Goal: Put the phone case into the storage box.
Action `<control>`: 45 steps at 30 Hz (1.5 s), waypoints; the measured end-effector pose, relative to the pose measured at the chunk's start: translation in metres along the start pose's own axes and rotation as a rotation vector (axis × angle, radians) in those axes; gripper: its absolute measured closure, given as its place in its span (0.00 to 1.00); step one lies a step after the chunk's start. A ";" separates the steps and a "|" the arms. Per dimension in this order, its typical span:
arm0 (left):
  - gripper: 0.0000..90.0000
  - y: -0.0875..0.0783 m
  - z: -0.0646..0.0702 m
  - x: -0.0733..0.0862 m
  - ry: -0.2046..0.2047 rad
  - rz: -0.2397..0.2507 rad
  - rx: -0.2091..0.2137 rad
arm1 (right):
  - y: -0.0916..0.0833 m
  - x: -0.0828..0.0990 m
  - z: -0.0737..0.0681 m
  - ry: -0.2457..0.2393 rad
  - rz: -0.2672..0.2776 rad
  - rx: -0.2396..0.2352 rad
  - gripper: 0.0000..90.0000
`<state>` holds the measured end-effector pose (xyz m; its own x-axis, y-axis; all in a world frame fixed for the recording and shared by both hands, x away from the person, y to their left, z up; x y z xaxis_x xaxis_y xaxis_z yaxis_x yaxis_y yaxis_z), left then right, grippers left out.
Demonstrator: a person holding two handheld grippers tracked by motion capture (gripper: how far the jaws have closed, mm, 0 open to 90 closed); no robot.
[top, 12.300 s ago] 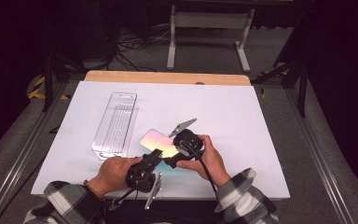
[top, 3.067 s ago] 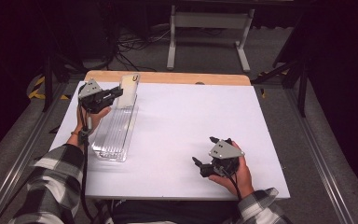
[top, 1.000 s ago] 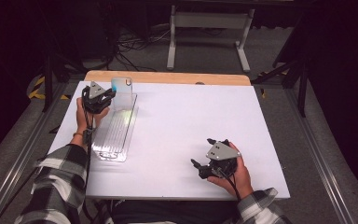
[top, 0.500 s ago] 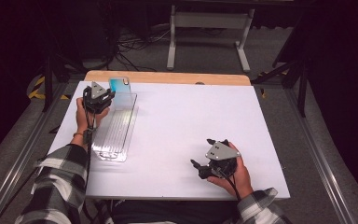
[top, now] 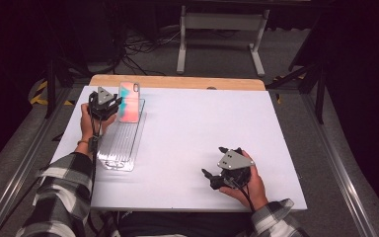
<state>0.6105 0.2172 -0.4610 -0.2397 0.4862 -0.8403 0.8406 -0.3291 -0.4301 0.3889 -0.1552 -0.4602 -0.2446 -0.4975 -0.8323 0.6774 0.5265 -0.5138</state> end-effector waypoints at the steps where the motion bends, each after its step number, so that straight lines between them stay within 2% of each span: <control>1: 0.81 0.000 0.000 0.000 0.002 0.000 -0.001 | 0.000 0.000 0.000 0.000 0.000 0.000 0.13; 4: 0.80 -0.001 0.000 0.000 -0.017 0.007 0.009 | 0.000 0.000 0.000 0.000 0.000 -0.001 0.13; 8: 0.81 -0.001 0.000 0.000 0.001 0.000 0.004 | 0.000 0.000 0.000 0.000 -0.001 -0.001 0.13; 13: 0.81 -0.001 0.001 0.000 -0.011 0.007 0.012 | 0.000 0.000 0.000 0.000 -0.001 0.000 0.13; 15: 0.81 -0.002 -0.001 -0.001 -0.002 0.010 0.000 | 0.000 0.000 0.000 0.000 -0.001 0.001 0.13; 16: 0.81 -0.003 0.000 -0.002 -0.012 0.017 0.010 | 0.000 0.000 0.000 0.000 -0.001 -0.001 0.13; 31: 0.81 -0.006 -0.002 -0.003 -0.016 0.030 0.012 | -0.001 0.000 0.000 -0.001 0.004 -0.001 0.13; 35: 0.81 -0.007 -0.001 -0.004 -0.029 0.038 0.017 | -0.001 0.000 0.000 -0.001 0.004 0.000 0.13; 41: 0.80 -0.009 -0.002 -0.006 -0.021 0.041 0.014 | -0.001 -0.001 -0.001 0.000 0.006 -0.002 0.13; 45: 0.79 -0.013 -0.003 -0.006 -0.040 0.053 0.022 | -0.001 -0.001 -0.001 -0.001 0.008 0.000 0.13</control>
<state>0.6027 0.2207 -0.4494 -0.2146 0.4353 -0.8744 0.8421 -0.3711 -0.3914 0.3882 -0.1544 -0.4591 -0.2387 -0.4940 -0.8361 0.6795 0.5301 -0.5072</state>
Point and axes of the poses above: each handheld gripper's, and its own axes: y roughly forward along the jaws, x roughly out of its underside, z roughly to its right, the point moved 7 cm from there along y, roughly forward along the jaws, and after that the axes turned 5 degrees about y, right-handed, at the moved point
